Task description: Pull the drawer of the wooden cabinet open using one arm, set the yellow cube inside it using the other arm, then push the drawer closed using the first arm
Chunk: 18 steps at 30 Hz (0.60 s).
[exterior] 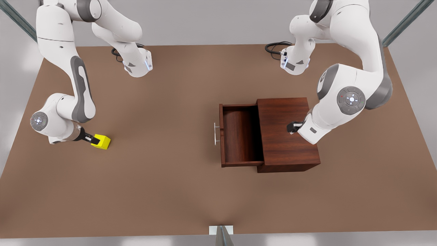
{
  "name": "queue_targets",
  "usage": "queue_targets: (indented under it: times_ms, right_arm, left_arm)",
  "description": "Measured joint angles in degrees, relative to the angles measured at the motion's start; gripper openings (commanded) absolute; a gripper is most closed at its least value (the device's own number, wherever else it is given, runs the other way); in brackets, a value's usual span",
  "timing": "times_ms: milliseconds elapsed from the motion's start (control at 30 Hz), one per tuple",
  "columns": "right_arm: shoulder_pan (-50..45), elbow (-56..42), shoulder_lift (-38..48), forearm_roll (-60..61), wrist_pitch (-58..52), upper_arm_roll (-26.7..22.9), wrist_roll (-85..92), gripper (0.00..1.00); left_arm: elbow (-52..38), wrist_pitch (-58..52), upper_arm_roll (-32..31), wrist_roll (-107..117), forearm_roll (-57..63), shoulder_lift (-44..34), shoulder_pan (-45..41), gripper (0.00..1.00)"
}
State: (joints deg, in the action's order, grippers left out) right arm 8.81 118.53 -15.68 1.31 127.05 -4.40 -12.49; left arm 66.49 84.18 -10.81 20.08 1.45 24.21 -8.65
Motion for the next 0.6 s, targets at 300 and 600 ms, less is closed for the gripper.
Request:
queue_targets:
  times_ms: [300,600]
  right_arm:
    - [1.6,2.5,-4.5,-4.7,9.6,0.2,-1.4,1.0]
    - [1.2,2.5,-5.6,-6.4,13.0,1.4,-2.1,1.0]
  left_arm:
    - [0.0,1.5,-0.5,-3.9,-4.3,0.1,4.4,1.0]
    - [23.2,2.4,0.8,-8.2,-5.5,-16.6,12.1,1.0]
